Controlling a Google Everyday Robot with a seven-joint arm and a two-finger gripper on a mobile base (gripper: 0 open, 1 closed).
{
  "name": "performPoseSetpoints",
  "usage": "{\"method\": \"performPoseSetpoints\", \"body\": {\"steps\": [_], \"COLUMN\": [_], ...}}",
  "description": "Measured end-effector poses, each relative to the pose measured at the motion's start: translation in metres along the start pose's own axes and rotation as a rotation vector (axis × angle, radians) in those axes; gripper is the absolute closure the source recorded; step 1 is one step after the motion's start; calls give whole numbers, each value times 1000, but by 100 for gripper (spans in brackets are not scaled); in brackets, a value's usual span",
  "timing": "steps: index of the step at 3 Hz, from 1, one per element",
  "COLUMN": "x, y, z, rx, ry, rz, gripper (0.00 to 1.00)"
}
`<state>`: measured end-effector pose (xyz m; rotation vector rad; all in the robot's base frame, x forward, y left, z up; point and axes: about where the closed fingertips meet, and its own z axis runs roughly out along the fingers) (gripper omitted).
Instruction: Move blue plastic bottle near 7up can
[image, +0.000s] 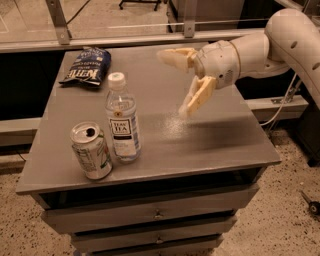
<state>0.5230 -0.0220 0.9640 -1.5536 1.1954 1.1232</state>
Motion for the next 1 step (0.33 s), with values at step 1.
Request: {"method": "performPoseSetpoints", "body": {"steps": [1], "x": [-3], "y": [-1], "z": [0], "rx": [3], "ry": [-4], "rz": [-6], "gripper": [0]}}
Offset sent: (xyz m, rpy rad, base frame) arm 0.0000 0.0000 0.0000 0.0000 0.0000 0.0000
